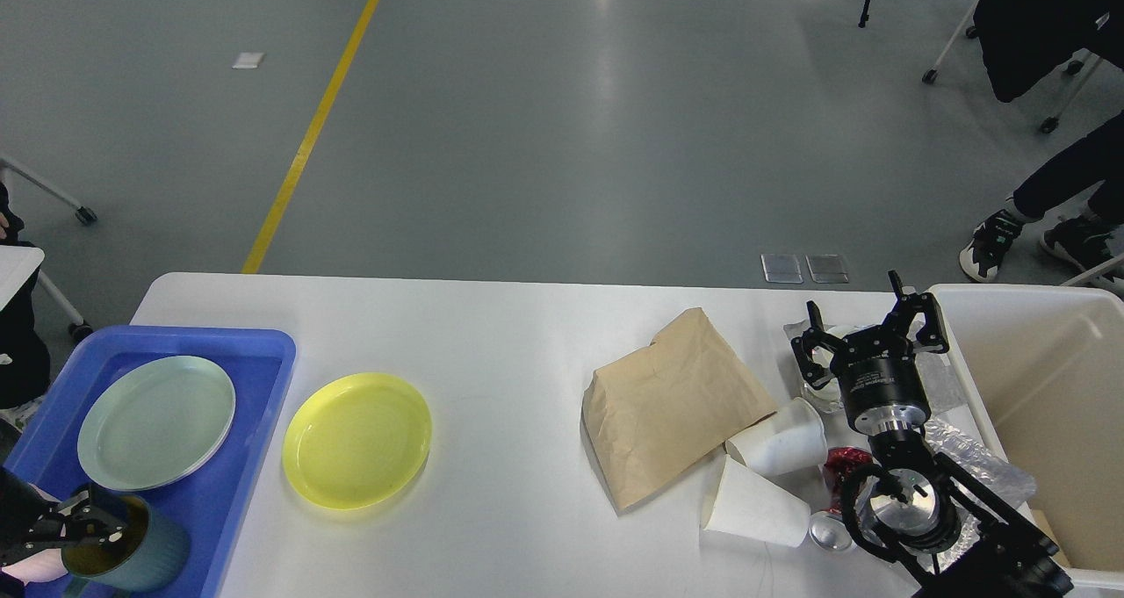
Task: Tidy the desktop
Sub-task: 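Lower the dark green mug into the blue tray and release, then raise the left gripper and move it over the yellow plate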
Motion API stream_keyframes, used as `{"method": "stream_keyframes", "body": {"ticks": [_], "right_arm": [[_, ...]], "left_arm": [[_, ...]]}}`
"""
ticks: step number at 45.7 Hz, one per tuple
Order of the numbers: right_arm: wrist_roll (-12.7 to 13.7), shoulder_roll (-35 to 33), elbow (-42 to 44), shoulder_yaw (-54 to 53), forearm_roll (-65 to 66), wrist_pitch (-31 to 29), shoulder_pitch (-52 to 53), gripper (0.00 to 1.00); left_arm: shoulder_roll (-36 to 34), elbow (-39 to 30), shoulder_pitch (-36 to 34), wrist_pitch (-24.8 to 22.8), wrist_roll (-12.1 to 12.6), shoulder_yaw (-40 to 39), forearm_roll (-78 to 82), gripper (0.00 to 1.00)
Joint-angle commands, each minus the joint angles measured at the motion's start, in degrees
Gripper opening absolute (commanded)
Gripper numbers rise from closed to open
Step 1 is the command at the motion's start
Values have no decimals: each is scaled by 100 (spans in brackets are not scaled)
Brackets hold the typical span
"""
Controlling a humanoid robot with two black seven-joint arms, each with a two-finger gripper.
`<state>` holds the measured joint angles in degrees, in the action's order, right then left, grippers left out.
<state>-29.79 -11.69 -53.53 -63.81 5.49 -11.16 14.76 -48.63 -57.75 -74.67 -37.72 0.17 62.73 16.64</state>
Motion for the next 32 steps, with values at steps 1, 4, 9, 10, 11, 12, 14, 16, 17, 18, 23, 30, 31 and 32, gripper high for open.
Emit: {"method": "stream_keyframes", "body": {"ticks": [1,4,9,10,11,12,14,16,17,18,23,30,31,32], "right_arm": [[0,0,0,0,-4,0,0,100],[0,0,0,0,-4,0,0,100],[0,0,0,0,-4,0,0,100],[0,0,0,0,5,0,0,100],[0,0,0,8,-4,0,0,100],[0,-9,0,0,-4,0,0,100],[0,0,0,0,-4,0,0,100],[0,0,0,8,-4,0,0,100],[0,0,0,0,-4,0,0,100],[0,0,0,0,-4,0,0,100],[0,0,0,0,-4,0,0,100],[0,0,0,8,-4,0,0,100],[0,0,0,0,-4,0,0,100],[0,0,0,0,-4,0,0,100]], "left_arm": [[-33,-481,-872,-122,-35,818,-90,96],[-15,-798,-1426,-122,-26,1328,-239,96],[46,-1413,-2498,-130,-8,2145,-442,96],[81,-1527,-2691,-139,-8,2286,-442,96],[142,-1633,-2885,-139,-8,2418,-442,96],[221,-1756,-3095,-139,0,2532,-442,96],[414,-1993,-3473,-165,9,2796,-442,96],[599,-2239,-3895,-183,0,3103,-442,96],[687,-2362,-4123,-183,-8,3270,-442,96],[784,-2485,-4335,-183,-17,3420,-442,96],[1381,-2969,-5188,-244,-17,3860,-451,96],[2207,-3128,-5962,-806,-26,3931,-687,96],[2313,-3128,-6067,-920,-26,3931,-801,96],[2418,-3128,-6173,-1026,-35,3931,-915,96]]}}
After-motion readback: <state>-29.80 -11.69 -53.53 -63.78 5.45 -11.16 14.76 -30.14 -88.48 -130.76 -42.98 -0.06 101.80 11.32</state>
